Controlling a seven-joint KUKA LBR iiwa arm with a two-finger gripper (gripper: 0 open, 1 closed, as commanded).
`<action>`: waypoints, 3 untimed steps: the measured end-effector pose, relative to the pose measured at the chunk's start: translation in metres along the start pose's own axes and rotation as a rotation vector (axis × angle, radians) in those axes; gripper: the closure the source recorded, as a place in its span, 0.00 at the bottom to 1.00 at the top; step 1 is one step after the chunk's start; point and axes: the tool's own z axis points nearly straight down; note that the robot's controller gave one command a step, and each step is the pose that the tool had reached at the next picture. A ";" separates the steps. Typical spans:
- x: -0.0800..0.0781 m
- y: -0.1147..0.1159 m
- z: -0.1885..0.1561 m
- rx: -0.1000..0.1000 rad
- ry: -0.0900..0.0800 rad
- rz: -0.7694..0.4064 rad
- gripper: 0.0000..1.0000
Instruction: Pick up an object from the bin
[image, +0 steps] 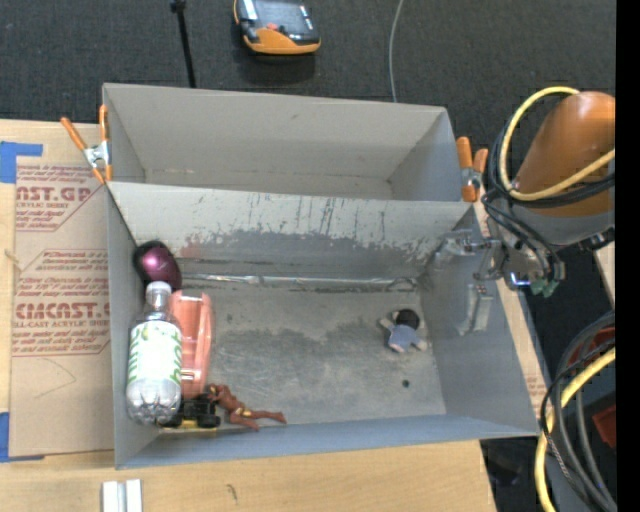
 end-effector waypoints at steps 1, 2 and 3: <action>-0.001 0.001 -0.005 0.001 -0.007 -0.002 0.00; 0.014 -0.001 0.028 0.002 -0.012 -0.061 0.00; 0.029 0.003 0.070 0.000 -0.008 -0.019 0.00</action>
Offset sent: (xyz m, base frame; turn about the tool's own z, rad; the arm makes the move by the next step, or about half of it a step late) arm -0.0319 -0.0038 -0.0618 -0.1115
